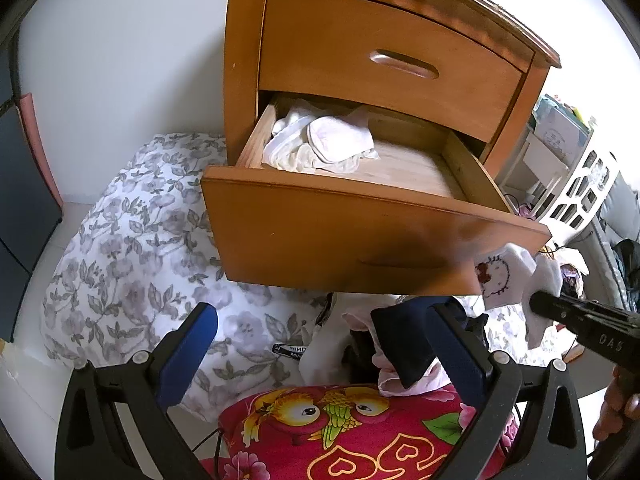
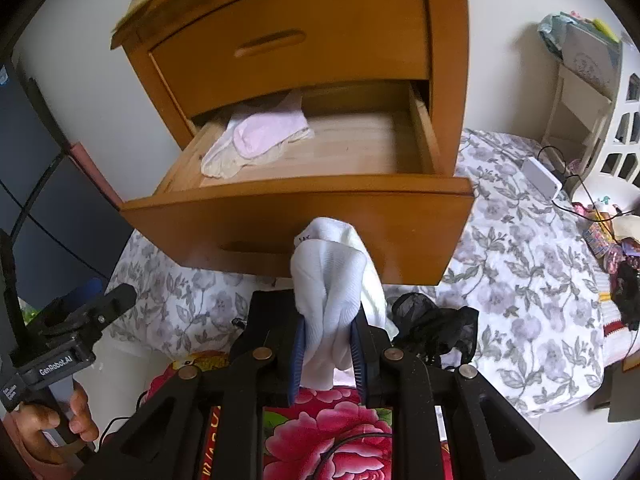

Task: Take underwear out of drawer
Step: 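Lower the white sock onto the bed and open the right gripper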

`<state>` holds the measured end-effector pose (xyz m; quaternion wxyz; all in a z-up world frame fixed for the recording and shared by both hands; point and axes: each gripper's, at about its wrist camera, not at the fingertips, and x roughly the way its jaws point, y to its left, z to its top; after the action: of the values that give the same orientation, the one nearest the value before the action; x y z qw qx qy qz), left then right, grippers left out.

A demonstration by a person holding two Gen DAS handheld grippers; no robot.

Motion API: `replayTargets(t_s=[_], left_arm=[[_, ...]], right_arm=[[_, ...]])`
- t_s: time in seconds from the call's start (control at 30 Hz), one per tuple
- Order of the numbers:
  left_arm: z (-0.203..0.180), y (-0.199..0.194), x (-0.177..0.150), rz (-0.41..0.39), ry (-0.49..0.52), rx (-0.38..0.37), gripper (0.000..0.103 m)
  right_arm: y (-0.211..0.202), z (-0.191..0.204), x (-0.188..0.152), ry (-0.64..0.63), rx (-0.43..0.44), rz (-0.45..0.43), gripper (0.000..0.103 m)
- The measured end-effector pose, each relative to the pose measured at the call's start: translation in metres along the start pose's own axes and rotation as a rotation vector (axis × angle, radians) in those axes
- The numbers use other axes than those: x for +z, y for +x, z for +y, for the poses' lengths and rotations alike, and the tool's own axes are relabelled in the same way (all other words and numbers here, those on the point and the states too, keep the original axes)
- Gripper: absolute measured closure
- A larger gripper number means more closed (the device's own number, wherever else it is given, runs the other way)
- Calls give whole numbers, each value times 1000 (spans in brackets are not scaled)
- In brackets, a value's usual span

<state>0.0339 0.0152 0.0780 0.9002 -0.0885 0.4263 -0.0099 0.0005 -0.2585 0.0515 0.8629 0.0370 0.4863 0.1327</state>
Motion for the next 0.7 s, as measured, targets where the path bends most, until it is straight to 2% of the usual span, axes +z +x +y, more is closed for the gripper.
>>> replayTargets(t_s=[0.27, 0.47, 0.7], left_arm=[[4, 5, 0, 9, -12, -6, 0], [8, 8, -1, 19, -22, -7, 0], [10, 11, -2, 27, -29, -8, 0]], right_arm=[[30, 9, -5, -30, -43, 71, 81], [53, 9, -11, -19, -38, 127, 81], [61, 14, -7, -29, -40, 141, 81]])
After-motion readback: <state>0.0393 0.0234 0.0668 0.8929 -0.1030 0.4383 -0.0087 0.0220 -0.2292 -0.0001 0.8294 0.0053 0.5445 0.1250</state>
